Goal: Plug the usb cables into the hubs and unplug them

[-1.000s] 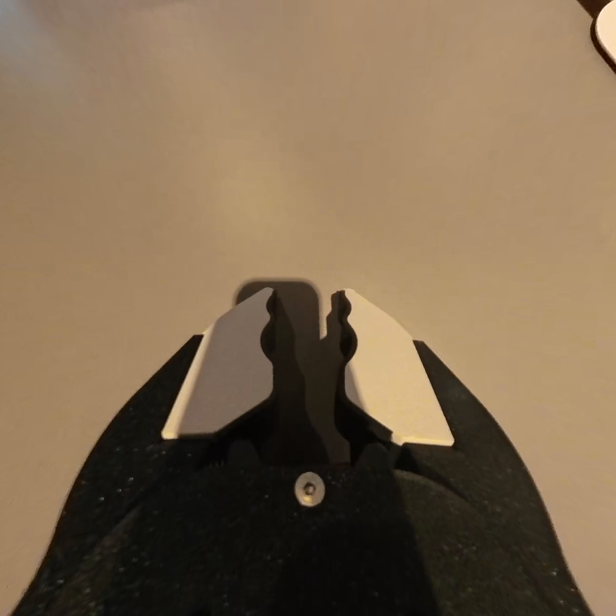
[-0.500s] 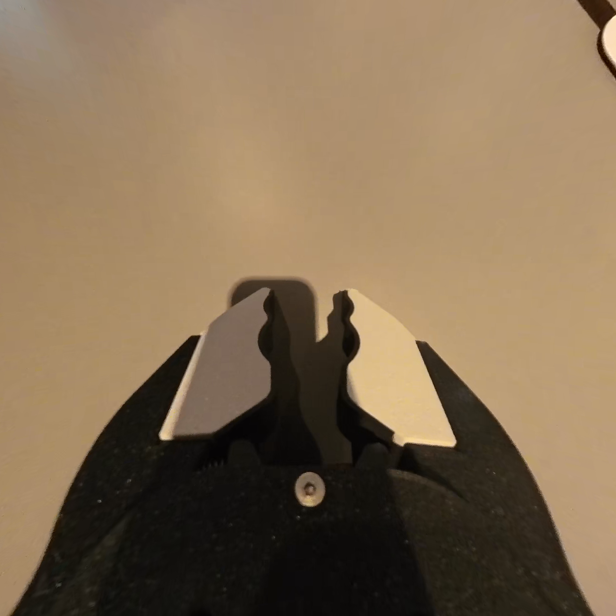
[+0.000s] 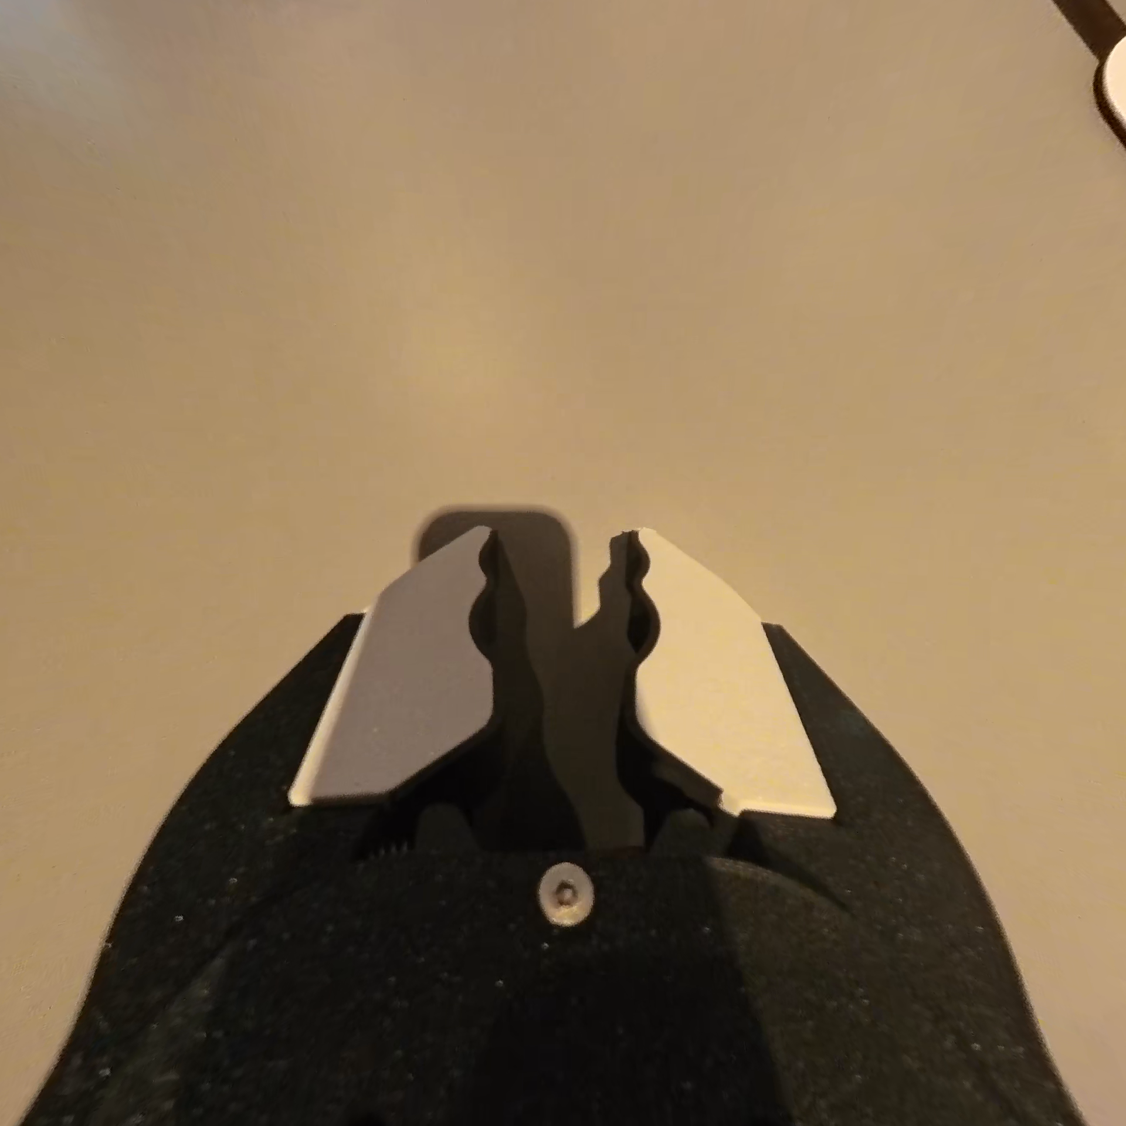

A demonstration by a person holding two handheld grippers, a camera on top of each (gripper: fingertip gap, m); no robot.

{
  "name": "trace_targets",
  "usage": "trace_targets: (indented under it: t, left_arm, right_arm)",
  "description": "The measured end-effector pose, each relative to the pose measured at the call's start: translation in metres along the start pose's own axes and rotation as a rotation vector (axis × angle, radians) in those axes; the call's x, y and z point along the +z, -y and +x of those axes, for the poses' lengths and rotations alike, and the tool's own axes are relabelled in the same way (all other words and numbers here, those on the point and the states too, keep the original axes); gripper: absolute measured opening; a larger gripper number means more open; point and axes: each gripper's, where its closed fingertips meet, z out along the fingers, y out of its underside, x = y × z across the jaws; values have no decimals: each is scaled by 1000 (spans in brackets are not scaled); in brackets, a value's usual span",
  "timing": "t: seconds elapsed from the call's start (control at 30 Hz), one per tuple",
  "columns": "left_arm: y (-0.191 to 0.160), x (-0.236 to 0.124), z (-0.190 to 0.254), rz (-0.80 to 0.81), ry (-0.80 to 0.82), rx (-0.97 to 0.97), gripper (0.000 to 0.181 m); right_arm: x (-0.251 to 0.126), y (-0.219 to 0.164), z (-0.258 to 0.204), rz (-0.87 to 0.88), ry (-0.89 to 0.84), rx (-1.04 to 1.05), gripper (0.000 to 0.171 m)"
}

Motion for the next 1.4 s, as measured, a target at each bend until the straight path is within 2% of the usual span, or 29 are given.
trace_targets:
  t: [0.03,0.13,0.23,0.37,0.43,0.53,0.63,0.73,0.83,0.93,1.03,1.13,1.23,1.33,1.4]
  left_arm:
    - [4,-12,-3,42,36,9,4]
    - [23,-63,-7,215,149,35,4]
    - [52,-137,1,451,271,101,3]
    - [85,-247,40,777,412,237,3]
    - [94,-297,72,933,434,309,3]
    - [99,-349,131,1146,315,379,3]
    - [101,-374,197,1331,14,390,3]
    - [104,-368,257,1431,-306,343,3]
    - [103,-339,317,1439,-627,295,2]
    - [86,-305,380,1381,-988,296,3]
    - [59,-271,435,1235,-1244,325,2]
    - [32,-230,483,1026,-1310,407,2]
    - [5,-190,519,807,-1239,538,2]
    - [-14,-168,537,726,-1119,685,3]
    - [-20,-162,545,729,-1063,745,3]
  right_arm:
    - [0,0,0,0,0,0,41]
    - [0,0,0,0,2,1,41]
    - [0,0,0,0,3,3,41]
    - [0,0,0,-1,2,3,41]
    - [0,0,0,-1,1,1,41]
    - [1,0,-1,-3,-1,-6,42]
    - [2,1,-3,-5,13,-12,50]
    - [0,8,-11,36,65,-10,55]
    - [-6,17,-19,103,141,22,58]
    - [-12,19,-6,142,123,51,57]
    - [-18,15,16,162,82,106,57]
    - [-25,16,29,206,86,177,56]
    - [-28,14,38,212,69,194,55]
    - [-30,11,44,203,48,185,55]
    - [-30,11,43,208,56,190,56]
